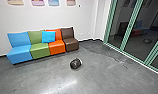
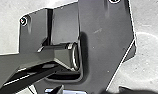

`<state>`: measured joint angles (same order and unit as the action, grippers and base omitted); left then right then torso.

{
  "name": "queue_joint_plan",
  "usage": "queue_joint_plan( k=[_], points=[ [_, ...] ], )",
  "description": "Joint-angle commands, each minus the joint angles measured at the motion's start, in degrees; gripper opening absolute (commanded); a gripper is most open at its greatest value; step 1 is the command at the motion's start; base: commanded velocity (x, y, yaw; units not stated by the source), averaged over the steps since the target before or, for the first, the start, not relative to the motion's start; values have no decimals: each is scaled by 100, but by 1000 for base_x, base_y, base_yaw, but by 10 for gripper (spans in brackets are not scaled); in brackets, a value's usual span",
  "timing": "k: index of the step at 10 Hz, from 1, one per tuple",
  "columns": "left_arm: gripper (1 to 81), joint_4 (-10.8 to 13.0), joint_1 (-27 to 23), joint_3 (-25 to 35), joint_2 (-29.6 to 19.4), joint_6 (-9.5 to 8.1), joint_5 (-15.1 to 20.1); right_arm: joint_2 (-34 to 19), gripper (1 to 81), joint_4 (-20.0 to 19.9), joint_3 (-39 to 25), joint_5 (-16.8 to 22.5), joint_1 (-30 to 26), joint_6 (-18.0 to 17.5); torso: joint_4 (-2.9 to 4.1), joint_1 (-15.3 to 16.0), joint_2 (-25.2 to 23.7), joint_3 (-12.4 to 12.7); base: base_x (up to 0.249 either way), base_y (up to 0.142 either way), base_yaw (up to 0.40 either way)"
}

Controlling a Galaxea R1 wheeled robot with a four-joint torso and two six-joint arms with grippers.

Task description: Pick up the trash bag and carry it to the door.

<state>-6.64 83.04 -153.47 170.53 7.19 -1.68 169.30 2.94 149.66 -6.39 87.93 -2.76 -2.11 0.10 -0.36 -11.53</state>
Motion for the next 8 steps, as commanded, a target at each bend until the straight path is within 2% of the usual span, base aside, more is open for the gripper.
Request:
queue_joint_plan(
  k=[1,8],
  points=[
    [811,-48,-178,1,-19,-7,362,-8,811,111,-52,349,-96,82,0,0,0,0,166,0,0],
    [811,-48,-187,1,7,-25,291,89,811,102,-52,349,-87,73,0,0,0,0,166,0,0]
  ],
)
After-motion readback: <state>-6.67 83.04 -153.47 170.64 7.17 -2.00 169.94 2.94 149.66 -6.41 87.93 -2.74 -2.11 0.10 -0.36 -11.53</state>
